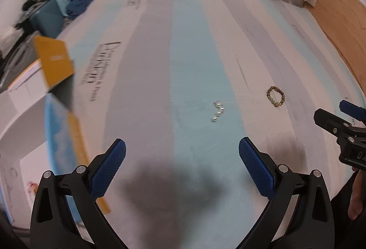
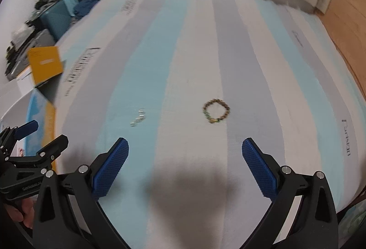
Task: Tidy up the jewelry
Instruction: 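Move both tools back over the pearl earring and wooden bead bracelet, then grasp the pearl drop earring with the left tool while the right tool grasps the wooden bead bracelet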
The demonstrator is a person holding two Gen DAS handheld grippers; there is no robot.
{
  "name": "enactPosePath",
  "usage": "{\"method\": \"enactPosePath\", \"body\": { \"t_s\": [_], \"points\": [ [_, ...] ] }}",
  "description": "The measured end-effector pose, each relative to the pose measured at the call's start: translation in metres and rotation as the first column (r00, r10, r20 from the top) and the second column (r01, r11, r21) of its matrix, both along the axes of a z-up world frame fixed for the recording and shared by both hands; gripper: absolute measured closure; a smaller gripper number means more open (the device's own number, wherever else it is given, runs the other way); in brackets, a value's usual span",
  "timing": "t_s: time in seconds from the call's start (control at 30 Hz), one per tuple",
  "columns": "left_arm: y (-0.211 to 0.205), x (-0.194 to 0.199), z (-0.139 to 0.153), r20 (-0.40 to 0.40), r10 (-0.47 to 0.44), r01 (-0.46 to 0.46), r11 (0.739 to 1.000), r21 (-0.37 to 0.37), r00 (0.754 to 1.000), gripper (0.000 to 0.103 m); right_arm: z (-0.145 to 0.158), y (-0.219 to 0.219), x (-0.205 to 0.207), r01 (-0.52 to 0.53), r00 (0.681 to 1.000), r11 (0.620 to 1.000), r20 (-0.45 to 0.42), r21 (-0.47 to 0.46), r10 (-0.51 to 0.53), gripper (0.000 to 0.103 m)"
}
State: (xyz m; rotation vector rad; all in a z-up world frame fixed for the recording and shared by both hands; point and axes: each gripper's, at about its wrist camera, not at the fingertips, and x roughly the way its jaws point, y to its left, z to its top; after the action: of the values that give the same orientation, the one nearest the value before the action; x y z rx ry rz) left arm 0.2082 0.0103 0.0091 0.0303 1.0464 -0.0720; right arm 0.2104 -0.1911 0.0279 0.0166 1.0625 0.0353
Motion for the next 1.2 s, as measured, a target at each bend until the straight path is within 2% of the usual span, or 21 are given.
{"method": "enactPosePath", "body": {
  "t_s": [0.13, 0.3, 0.67, 0.87, 0.97, 1.1, 1.2],
  "points": [
    [-0.019, 0.029, -0.025, -0.038, -0.057, 0.056, 0.998, -0.019, 0.998, 0.006, -0.028, -0.022, 0.027, 0.036, 0.997, 0.999, -0.064, 0.025, -0.034, 0.008],
    [-0.034, 0.060, -0.049, -0.076, -0.080, 0.077, 0.996, -0.037, 0.994, 0.006, -0.058, -0.047, 0.064, 0.074, 0.988, 0.996, -0.137, 0.045, -0.067, 0.008],
    [-0.061, 0.105, -0.094, -0.122, -0.139, 0.134, 0.990, -0.044, 0.983, 0.007, -0.110, -0.055, 0.112, 0.099, 0.976, 0.993, -0.202, 0.067, -0.083, 0.008],
    [-0.062, 0.122, -0.122, -0.172, -0.150, 0.146, 0.989, -0.034, 0.974, 0.009, -0.134, -0.051, 0.132, 0.114, 0.966, 0.992, -0.241, 0.060, -0.096, 0.011],
    [-0.063, 0.124, -0.132, -0.189, -0.160, 0.156, 0.987, -0.036, 0.969, 0.015, -0.149, -0.052, 0.139, 0.136, 0.956, 0.989, -0.269, 0.063, -0.114, 0.014],
    [-0.064, 0.122, -0.142, -0.178, -0.189, 0.185, 0.982, -0.034, 0.966, 0.016, -0.162, -0.052, 0.141, 0.145, 0.952, 0.988, -0.278, 0.055, -0.125, 0.015],
    [-0.060, 0.122, -0.142, -0.169, -0.190, 0.182, 0.981, -0.061, 0.967, 0.023, -0.163, -0.051, 0.139, 0.150, 0.957, 0.988, -0.258, 0.039, -0.135, 0.022]
  ]
}}
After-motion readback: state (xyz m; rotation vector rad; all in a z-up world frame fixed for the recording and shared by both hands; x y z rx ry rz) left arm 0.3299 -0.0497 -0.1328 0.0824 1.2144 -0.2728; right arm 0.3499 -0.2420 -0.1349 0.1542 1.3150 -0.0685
